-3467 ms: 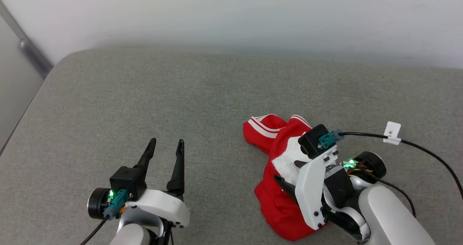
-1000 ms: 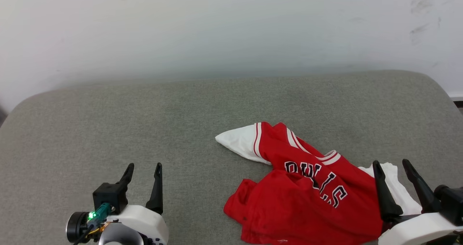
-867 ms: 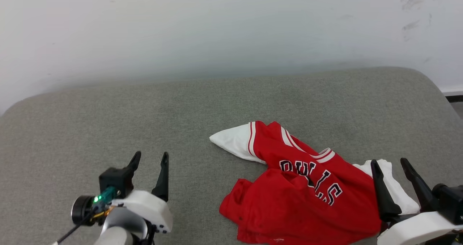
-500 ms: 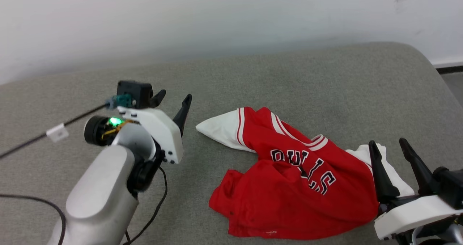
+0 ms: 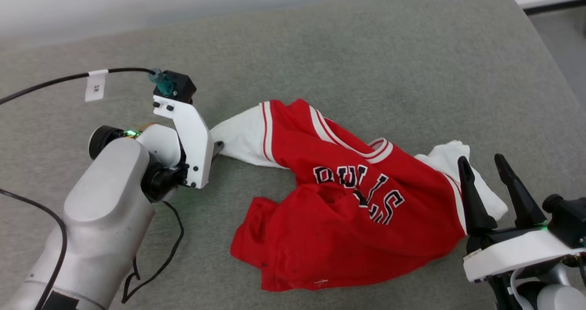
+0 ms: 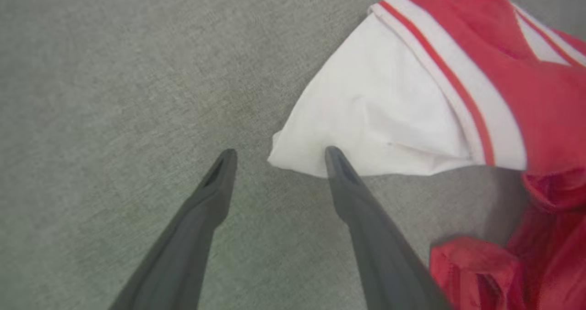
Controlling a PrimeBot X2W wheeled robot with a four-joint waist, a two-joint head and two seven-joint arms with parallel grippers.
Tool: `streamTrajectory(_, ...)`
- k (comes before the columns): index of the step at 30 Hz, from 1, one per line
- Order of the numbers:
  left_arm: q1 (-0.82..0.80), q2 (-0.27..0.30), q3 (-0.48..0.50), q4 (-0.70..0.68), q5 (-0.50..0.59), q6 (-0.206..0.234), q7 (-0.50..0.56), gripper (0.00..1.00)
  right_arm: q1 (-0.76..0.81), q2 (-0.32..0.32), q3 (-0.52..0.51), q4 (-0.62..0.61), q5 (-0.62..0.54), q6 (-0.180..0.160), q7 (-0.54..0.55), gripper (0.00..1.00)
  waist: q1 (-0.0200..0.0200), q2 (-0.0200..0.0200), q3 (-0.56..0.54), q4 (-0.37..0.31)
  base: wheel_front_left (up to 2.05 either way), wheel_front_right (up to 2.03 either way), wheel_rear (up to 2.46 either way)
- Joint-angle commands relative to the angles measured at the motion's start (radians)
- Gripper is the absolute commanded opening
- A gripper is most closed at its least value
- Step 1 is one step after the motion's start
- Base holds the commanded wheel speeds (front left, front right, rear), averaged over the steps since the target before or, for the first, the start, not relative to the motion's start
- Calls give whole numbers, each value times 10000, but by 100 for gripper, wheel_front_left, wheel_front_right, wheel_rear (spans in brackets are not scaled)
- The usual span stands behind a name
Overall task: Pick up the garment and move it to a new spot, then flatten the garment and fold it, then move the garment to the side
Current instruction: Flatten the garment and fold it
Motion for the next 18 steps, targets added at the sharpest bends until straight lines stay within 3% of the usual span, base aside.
streamTrajectory(1, -123, -2, -96, 206, -45, -31, 123, 100, -190, 21, 39, 118, 103, -3, -110, 100, -1, 0, 369, -310, 0, 0, 0)
streamTrajectory(6, -71, -144, -393, 1167, -236, -104, 633, 100, -394, 18, 182, 517, 319, -3, -400, 100, -1, 0, 624, -556, 0, 0, 0)
streamTrajectory(9, 240, -391, -740, 1810, -495, -142, 1515, 100, -479, 22, 197, 681, 384, -3, -484, 100, -1, 0, 662, -619, 0, 0, 0)
streamTrajectory(10, 343, -508, -784, 1951, -611, -154, 1735, 59, -498, 20, 183, 734, 402, -3, -489, 100, -1, 0, 655, -628, 0, 0, 0)
streamTrajectory(12, 448, -700, -820, 2098, -795, -173, 1914, 0, -524, 22, 134, 808, 395, -3, -503, 100, -1, 0, 606, -609, 0, 0, 0)
streamTrajectory(18, 326, -648, -582, 1866, -564, 36, 307, 0, -380, 20, -156, 900, 347, -3, -286, 100, -1, 0, 99, -227, 0, 0, 0)
